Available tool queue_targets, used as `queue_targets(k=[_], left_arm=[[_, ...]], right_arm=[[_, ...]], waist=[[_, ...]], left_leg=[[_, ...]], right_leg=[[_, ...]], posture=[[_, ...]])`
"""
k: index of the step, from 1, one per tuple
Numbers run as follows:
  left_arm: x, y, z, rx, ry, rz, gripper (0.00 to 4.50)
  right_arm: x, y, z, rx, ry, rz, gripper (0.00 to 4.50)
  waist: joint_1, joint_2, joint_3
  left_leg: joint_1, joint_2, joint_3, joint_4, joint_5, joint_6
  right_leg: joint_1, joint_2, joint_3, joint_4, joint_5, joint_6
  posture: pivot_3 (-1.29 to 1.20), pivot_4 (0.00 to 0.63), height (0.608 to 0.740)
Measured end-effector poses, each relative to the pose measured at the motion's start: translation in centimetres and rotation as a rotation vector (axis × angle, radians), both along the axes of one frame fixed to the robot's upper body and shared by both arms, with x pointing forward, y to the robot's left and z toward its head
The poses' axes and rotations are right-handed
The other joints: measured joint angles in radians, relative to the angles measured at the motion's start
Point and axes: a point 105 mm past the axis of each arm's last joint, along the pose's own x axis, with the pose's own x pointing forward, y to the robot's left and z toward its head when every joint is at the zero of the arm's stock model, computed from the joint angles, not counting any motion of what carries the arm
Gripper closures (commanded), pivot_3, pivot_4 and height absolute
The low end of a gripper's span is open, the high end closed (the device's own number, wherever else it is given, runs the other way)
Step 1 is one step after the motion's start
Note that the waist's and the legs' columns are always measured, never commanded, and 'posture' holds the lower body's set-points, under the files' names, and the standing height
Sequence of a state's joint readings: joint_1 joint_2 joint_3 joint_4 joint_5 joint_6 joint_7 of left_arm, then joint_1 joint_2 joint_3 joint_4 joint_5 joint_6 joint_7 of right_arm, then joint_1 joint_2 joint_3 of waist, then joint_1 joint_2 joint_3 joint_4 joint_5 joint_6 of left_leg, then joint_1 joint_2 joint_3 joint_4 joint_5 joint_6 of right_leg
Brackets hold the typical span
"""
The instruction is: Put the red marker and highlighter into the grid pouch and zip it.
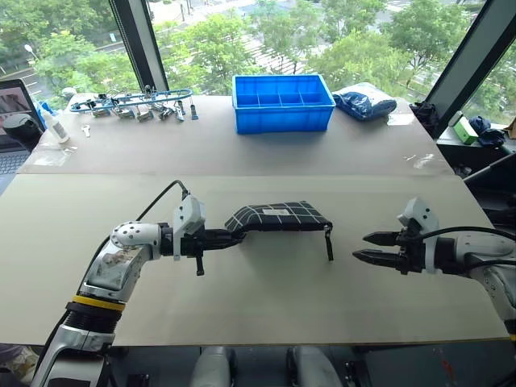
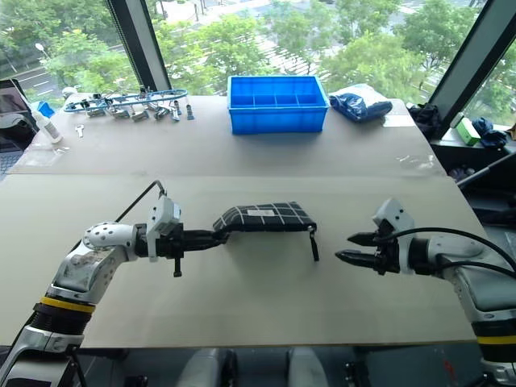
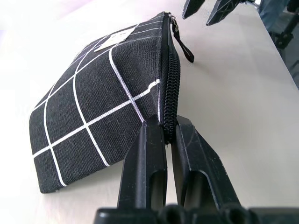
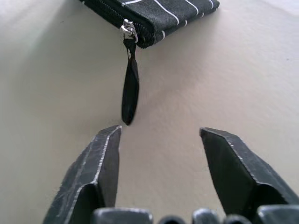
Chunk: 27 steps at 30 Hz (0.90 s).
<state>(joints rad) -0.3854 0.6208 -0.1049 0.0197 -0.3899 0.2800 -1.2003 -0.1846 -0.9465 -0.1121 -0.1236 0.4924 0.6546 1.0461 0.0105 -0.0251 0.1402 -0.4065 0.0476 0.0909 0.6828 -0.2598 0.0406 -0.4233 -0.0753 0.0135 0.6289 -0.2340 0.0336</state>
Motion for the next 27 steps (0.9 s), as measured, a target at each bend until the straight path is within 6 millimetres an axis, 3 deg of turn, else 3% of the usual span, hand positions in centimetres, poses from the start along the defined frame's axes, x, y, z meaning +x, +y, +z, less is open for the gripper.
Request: queue_targets(k=[1, 4, 8, 11, 17, 19, 22, 27], left_arm=[[-0.1, -0.1, 0.1, 0.003, -0.015, -0.012, 4.50], [-0.2, -0.1, -0.2, 0.025, -0.041, -0.040, 4.50], [0.1, 0.5, -1.2, 0.127, -0.105, -0.090, 3.24], [1.0, 2.3, -1.5, 0.252, -0.188, -0.110, 2.16], [3.4, 4.1, 0.7, 0.275, -0.329, -0.052, 0.02], [3.8, 4.0, 1.9, 0.221, -0.357, -0.016, 0.02], [2.5, 3.9, 2.9, 0.063, -0.231, 0.042, 0.02], [-1.0, 5.2, 0.4, -0.116, 0.159, 0.237, 0.02]], right_arm=[[0.0, -0.4, 0.4, -0.002, -0.009, -0.009, 0.04], [-0.1, -1.0, 1.3, 0.009, -0.032, -0.019, 0.04], [-0.2, -0.9, 1.7, 0.039, -0.035, -0.007, 0.00], [-0.3, -0.9, 1.6, 0.034, -0.032, -0.011, 0.00], [-0.4, -1.0, 0.9, 0.035, -0.016, -0.025, 0.00], [-0.5, -1.0, 0.8, 0.041, -0.013, -0.025, 0.00], [-0.7, -1.3, 0.5, 0.045, -0.002, -0.036, 0.00], [-0.9, -1.8, 1.2, 0.105, -0.055, -0.065, 0.00]], waist=[[0.000, 0.000, 0.000], [0.000, 0.000, 0.000], [0.002, 0.000, 0.000], [0.002, 0.000, 0.000], [0.004, 0.000, 0.000], [0.003, 0.000, 0.000], [-0.001, 0.000, 0.000], [-0.014, 0.000, 0.000]], left_leg=[[0.000, 0.000, 0.000, 0.000, 0.000, 0.000], [0.000, 0.000, 0.000, 0.000, 0.000, 0.000], [0.000, 0.000, 0.001, 0.000, 0.000, 0.000], [0.000, 0.000, 0.003, 0.000, 0.000, 0.000], [-0.002, 0.000, 0.003, 0.001, 0.000, 0.000], [-0.002, 0.000, 0.003, 0.001, 0.000, 0.000], [-0.001, 0.001, -0.001, 0.001, 0.000, 0.000], [0.000, 0.002, -0.003, 0.001, 0.000, 0.000]], right_leg=[[0.000, 0.000, 0.000, 0.000, 0.000, 0.000], [0.000, 0.000, 0.000, 0.000, 0.000, 0.000], [0.000, 0.000, 0.000, 0.000, 0.000, 0.000], [0.000, 0.000, 0.000, 0.000, 0.000, 0.000], [0.000, -0.001, -0.001, 0.000, 0.000, 0.000], [0.000, -0.001, -0.001, 0.000, 0.000, 0.001], [0.000, 0.000, 0.000, 0.001, 0.000, 0.001], [0.000, 0.000, 0.001, 0.002, 0.000, 0.001]], posture=[[0.00, 0.150, 0.740], [0.00, 0.150, 0.740], [0.00, 0.150, 0.740], [0.00, 0.150, 0.740], [0.00, 0.150, 0.740], [0.00, 0.150, 0.740], [0.00, 0.150, 0.740], [0.00, 0.150, 0.740]])
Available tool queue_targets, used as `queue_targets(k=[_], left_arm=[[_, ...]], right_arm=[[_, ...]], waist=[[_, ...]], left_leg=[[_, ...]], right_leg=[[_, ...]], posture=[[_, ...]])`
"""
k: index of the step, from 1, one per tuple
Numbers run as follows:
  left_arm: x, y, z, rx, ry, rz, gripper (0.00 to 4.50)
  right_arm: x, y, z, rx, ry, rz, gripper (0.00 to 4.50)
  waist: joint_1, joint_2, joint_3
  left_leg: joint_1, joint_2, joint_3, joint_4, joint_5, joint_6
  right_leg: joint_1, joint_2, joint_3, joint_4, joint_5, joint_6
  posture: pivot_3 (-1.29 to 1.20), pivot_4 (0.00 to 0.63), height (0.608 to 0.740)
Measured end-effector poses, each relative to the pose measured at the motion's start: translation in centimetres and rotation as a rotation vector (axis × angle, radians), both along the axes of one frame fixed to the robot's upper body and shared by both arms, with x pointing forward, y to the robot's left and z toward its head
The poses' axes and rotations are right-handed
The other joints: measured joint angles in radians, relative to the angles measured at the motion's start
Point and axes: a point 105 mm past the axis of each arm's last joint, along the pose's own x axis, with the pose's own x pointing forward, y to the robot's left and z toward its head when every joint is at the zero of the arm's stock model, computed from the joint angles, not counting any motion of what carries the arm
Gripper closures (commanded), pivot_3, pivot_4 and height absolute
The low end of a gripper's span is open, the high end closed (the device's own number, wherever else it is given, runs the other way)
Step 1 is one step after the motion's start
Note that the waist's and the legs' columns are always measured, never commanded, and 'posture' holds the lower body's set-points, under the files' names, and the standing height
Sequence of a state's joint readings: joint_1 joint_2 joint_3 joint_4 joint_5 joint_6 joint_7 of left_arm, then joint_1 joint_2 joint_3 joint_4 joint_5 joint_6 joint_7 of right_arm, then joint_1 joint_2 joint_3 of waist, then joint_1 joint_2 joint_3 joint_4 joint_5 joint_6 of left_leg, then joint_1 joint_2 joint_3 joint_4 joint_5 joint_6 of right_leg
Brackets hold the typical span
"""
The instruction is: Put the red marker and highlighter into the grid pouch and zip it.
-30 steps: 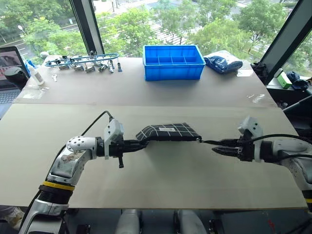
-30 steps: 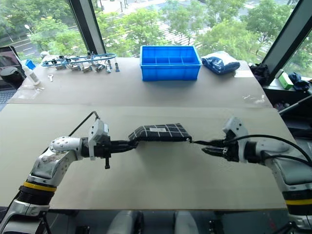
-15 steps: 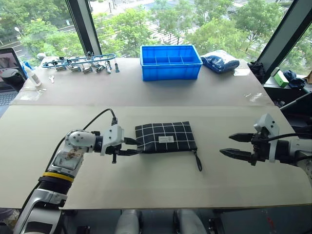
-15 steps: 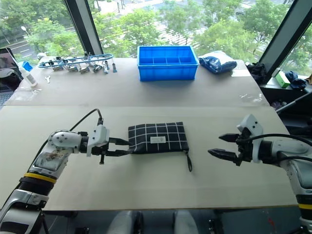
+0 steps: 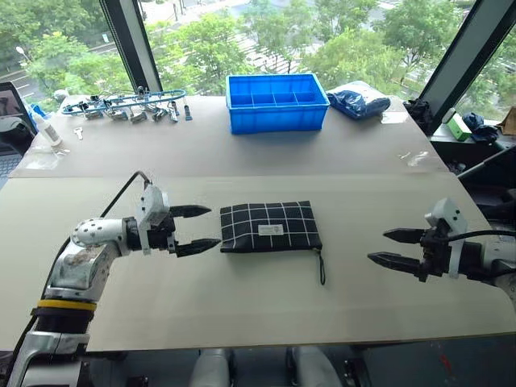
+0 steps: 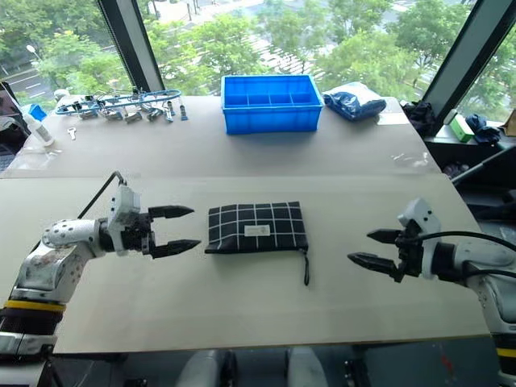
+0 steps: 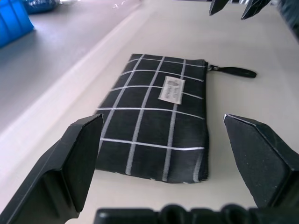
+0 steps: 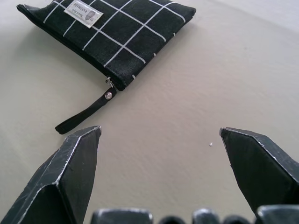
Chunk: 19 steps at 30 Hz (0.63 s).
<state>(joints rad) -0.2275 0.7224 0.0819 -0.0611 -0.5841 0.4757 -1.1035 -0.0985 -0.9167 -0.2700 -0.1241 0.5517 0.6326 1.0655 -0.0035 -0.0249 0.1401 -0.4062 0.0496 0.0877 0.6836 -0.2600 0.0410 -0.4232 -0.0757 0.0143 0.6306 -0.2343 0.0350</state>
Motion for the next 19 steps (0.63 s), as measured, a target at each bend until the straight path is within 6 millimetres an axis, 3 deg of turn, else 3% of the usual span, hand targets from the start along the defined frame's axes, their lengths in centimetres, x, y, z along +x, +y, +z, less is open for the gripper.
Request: queue_targets(k=[5, 14, 19], left_arm=[[-0.4, 3.1, 0.0, -0.068, 0.087, 0.286, 0.02], [-0.8, 6.5, -0.6, -0.050, 0.083, 0.462, 0.02], [-0.8, 7.2, -0.5, -0.041, 0.071, 0.489, 0.02]], right_arm=[[0.3, 0.0, 0.8, 0.034, -0.052, -0.035, 0.00], [0.8, -0.4, 0.4, 0.040, -0.059, -0.097, 0.00], [1.1, -1.1, 0.0, 0.040, -0.055, -0.138, 0.00]], waist=[[0.008, 0.000, 0.000], [0.016, 0.000, 0.000], [0.015, 0.000, 0.000]], left_leg=[[0.002, -0.001, 0.000, 0.000, 0.000, 0.000], [0.002, -0.001, 0.001, 0.000, 0.000, 0.000], [0.002, -0.001, 0.001, 0.000, 0.000, 0.000]], right_leg=[[0.002, -0.001, 0.000, 0.001, 0.000, 0.000], [0.001, -0.001, 0.000, 0.000, 0.000, -0.001], [0.001, 0.000, 0.000, 0.000, 0.000, -0.001]], posture=[[0.00, 0.150, 0.740], [0.00, 0.150, 0.740], [0.00, 0.150, 0.740]])
